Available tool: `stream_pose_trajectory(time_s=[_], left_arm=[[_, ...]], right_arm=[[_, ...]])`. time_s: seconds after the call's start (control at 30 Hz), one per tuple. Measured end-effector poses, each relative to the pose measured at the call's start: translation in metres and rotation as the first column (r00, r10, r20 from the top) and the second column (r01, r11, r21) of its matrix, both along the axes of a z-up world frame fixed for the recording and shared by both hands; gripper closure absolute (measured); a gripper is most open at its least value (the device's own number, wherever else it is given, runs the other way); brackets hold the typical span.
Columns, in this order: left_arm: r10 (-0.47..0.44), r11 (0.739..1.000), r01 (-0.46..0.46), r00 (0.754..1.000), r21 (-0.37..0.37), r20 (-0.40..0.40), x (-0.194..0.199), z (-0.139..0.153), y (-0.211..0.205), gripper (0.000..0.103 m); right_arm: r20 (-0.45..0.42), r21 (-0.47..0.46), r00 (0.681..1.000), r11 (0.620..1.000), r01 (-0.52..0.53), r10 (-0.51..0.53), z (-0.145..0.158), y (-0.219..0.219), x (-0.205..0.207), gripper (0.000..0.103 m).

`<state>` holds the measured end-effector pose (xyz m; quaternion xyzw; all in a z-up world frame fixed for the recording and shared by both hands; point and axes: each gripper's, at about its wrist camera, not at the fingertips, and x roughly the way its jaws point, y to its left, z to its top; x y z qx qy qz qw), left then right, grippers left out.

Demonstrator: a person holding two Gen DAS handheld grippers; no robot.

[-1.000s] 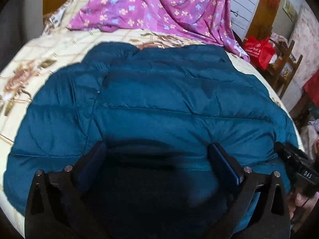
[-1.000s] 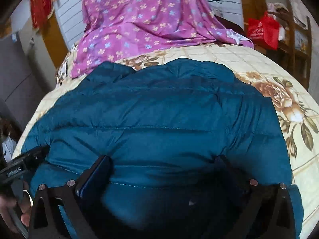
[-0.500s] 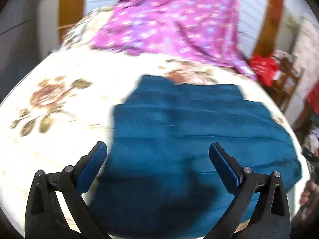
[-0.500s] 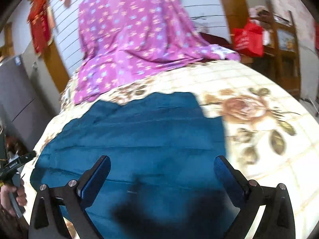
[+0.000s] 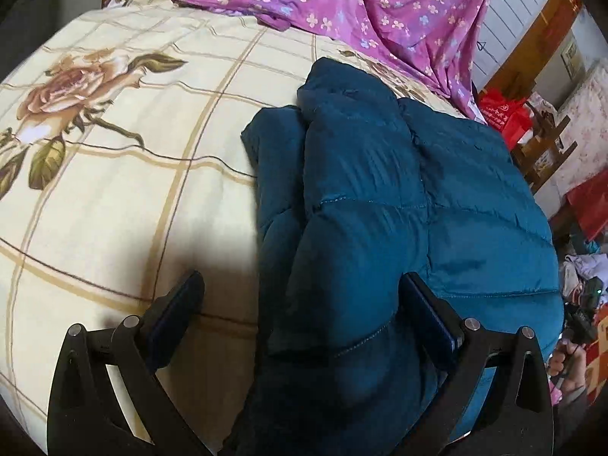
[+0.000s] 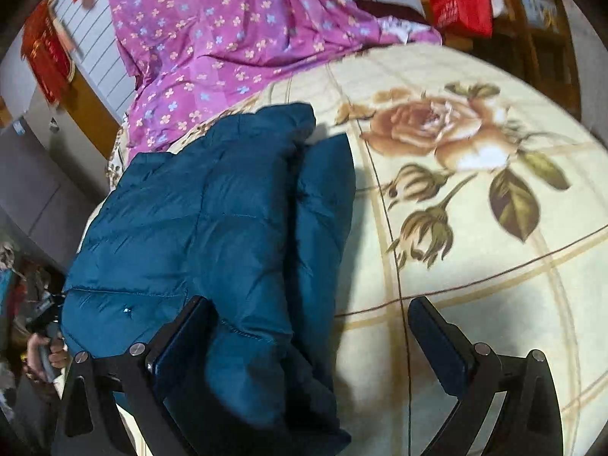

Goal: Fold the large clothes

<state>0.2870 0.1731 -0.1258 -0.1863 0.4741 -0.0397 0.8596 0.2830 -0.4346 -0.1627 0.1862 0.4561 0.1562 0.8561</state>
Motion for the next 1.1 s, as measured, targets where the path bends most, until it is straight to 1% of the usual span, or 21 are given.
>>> stream_pose_trajectory(time_s=[0.03,0.07,0.17,0.2,0.3,0.33,0.4,0.53,0.63,0.83,0.87,0.9,0.93,0.97,1.0,1.03,1.07,1.1], left_arm=[[-0.003,1.000,0.003,1.000,-0.005,-0.003,0.002,0.001,-0.001,0.000],[-0.012,1.000,0.012,1.000,-0.006,-0.012,0.006,0.001,-0.001,0.000],[-0.064,0.998,0.062,0.996,-0.028,-0.067,0.021,0.003,-0.004,0.001],[-0.105,0.994,0.101,0.990,-0.047,-0.091,0.030,0.003,-0.005,0.001],[-0.179,0.981,0.167,0.976,-0.103,-0.123,0.048,0.004,-0.006,0.001],[-0.200,0.976,0.186,0.971,-0.117,-0.129,0.056,0.004,-0.008,0.001],[-0.228,0.970,0.213,0.964,-0.117,-0.138,0.068,0.005,-0.011,0.001],[-0.251,0.965,0.236,0.958,-0.115,-0.137,0.085,0.005,-0.016,0.001],[-0.247,0.966,0.233,0.961,-0.114,-0.125,0.089,0.006,-0.017,0.000],[-0.212,0.977,0.209,0.974,-0.048,-0.084,0.085,0.003,-0.022,0.001],[-0.199,0.980,0.197,0.977,-0.043,-0.075,0.083,0.003,-0.021,0.008],[-0.188,0.981,0.184,0.980,-0.057,-0.062,0.081,0.003,-0.020,0.014],[-0.180,0.981,0.175,0.982,-0.085,-0.053,0.080,0.003,-0.018,0.024],[-0.170,0.981,0.166,0.985,-0.100,-0.041,0.078,0.003,-0.017,0.039],[-0.169,0.980,0.165,0.985,-0.113,-0.026,0.075,0.004,-0.017,0.044],[-0.169,0.980,0.168,0.986,-0.108,-0.004,0.071,0.005,-0.019,0.050],[-0.164,0.982,0.163,0.987,-0.098,0.003,0.070,0.005,-0.021,0.050],[-0.153,0.984,0.153,0.988,-0.092,0.003,0.070,0.004,-0.022,0.050]], right_arm=[[-0.002,0.017,1.000,1.000,-0.008,0.008,-0.002,-0.002,0.001,0.000],[0.013,0.024,1.000,1.000,-0.014,0.013,-0.003,-0.003,0.001,0.000],[0.031,0.045,0.999,0.998,-0.039,0.038,-0.004,-0.004,0.004,0.000],[0.033,0.059,0.998,0.997,-0.046,0.044,-0.004,-0.005,0.005,0.000],[0.042,0.119,0.997,0.991,-0.062,0.057,-0.005,-0.009,0.014,0.000],[0.047,0.161,0.997,0.984,-0.074,0.067,-0.008,-0.010,0.018,0.000],[0.050,0.194,0.995,0.976,-0.095,0.087,-0.008,-0.006,0.024,0.000],[0.054,0.202,0.989,0.969,-0.146,0.137,-0.008,0.000,0.035,0.000],[0.059,0.215,0.983,0.959,-0.183,0.174,-0.009,0.003,0.043,0.000],[0.062,0.267,0.980,0.943,-0.198,0.189,-0.013,0.002,0.059,0.000],[0.062,0.267,0.979,0.942,-0.206,0.196,-0.013,0.003,0.060,0.000],[0.063,0.273,0.974,0.935,-0.228,0.219,-0.012,0.006,0.061,0.000],[0.066,0.275,0.970,0.930,-0.245,0.236,-0.012,0.009,0.061,0.000],[0.072,0.282,0.958,0.916,-0.285,0.276,-0.011,0.015,0.060,0.003],[0.082,0.284,0.952,0.909,-0.306,0.295,-0.009,0.018,0.058,0.006],[0.117,0.277,0.940,0.898,-0.342,0.321,-0.004,0.023,0.053,0.007],[0.134,0.269,0.935,0.896,-0.354,0.330,-0.001,0.025,0.050,0.007],[0.123,0.257,0.937,0.902,-0.347,0.326,-0.002,0.027,0.051,0.007]])
